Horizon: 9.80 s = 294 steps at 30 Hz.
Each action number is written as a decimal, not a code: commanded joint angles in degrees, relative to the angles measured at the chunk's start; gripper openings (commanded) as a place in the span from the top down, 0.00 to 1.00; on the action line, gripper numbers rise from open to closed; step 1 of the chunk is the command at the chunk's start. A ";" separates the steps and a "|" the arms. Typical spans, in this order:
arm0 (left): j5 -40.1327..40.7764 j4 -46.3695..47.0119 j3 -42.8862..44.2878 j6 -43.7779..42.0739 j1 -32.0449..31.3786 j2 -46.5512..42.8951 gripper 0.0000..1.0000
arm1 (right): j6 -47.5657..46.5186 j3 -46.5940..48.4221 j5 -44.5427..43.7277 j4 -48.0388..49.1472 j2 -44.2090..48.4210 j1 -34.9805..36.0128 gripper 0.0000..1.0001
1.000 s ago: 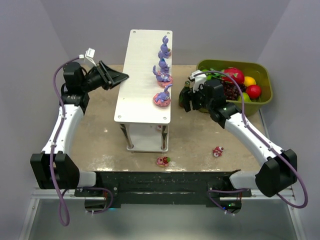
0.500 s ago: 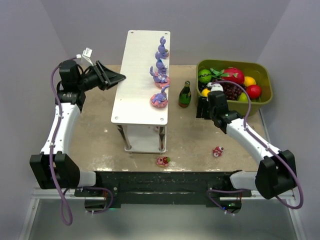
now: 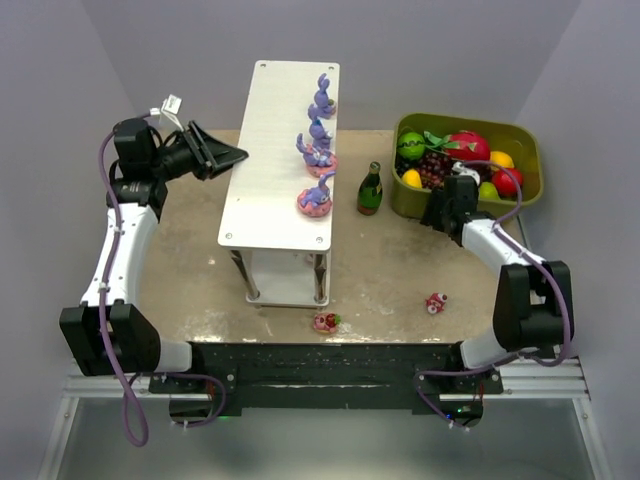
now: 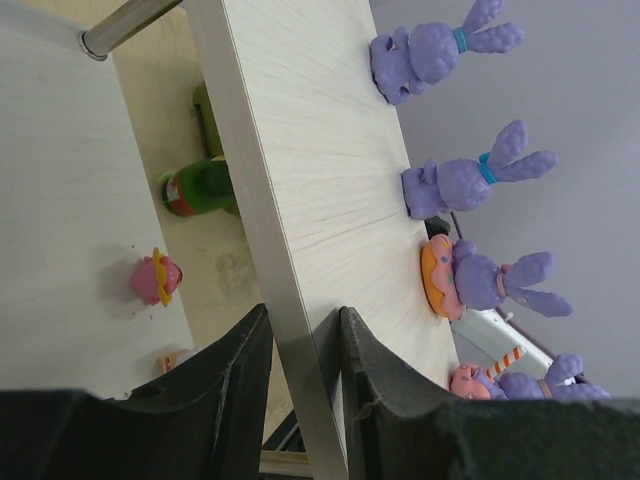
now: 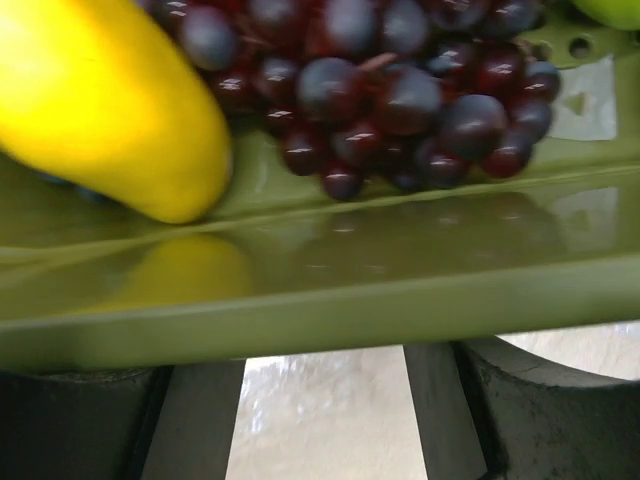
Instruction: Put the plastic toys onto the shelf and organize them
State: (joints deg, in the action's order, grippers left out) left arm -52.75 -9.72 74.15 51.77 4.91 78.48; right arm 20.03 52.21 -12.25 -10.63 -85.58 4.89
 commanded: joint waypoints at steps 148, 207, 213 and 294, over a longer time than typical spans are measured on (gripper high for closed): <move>24.01 -11.20 0.56 -7.56 8.36 -1.22 0.00 | 18.11 -13.44 29.65 1.32 7.45 44.77 0.25; 19.36 -8.74 0.82 -9.49 8.54 -4.39 0.00 | -4.91 43.76 19.89 -9.49 -25.94 22.62 0.93; 19.79 -8.83 1.35 -9.93 8.54 -4.30 0.00 | -5.44 49.30 21.83 -9.05 -31.04 22.19 0.93; 20.85 -8.57 -4.19 -7.73 8.37 -2.63 0.00 | 48.42 -0.78 -15.35 -51.67 24.32 19.81 0.26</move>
State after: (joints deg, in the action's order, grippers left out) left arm -31.09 -20.45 70.65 42.96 13.08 75.40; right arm 53.93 55.57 -23.11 -51.51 -61.52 24.77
